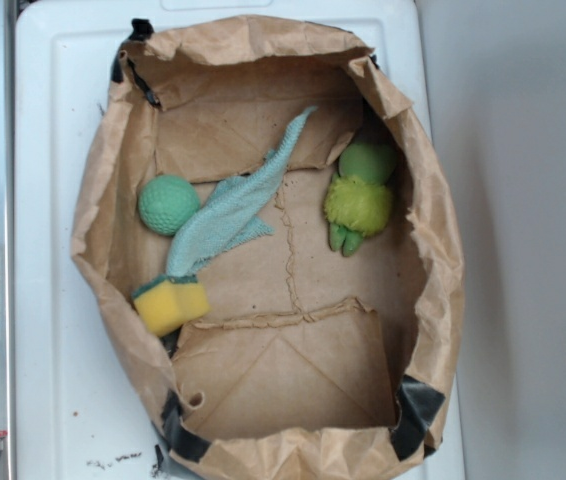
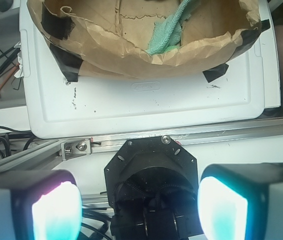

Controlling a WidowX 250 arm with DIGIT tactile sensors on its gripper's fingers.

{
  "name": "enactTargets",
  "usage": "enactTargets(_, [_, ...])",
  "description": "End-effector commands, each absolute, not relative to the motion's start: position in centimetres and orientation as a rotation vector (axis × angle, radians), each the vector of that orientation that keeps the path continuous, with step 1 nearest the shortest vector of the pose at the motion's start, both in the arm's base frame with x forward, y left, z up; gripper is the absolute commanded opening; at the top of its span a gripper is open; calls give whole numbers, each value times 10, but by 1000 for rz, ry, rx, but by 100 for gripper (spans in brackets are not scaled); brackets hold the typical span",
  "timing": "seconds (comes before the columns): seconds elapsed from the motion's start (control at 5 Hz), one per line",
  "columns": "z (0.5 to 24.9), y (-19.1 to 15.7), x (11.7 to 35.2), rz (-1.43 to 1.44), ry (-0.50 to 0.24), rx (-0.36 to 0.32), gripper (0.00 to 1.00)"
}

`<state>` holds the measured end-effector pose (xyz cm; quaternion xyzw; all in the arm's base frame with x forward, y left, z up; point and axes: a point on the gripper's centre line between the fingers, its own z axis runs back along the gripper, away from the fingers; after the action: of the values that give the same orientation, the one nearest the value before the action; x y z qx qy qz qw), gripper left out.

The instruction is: Grab the green sponge.

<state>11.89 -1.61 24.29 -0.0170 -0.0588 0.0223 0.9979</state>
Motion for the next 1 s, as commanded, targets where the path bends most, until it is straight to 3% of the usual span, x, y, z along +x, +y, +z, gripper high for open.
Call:
enactTargets(0.0, [243,-16,119,45,-118,-34,100])
enactTargets(0.2, [230,-2,169,123,-178,-16,100])
enactTargets(0.4, [218,12,204,194,-188,12,100])
enactTargets(0.8, [185,37,242,356,-229,35,100])
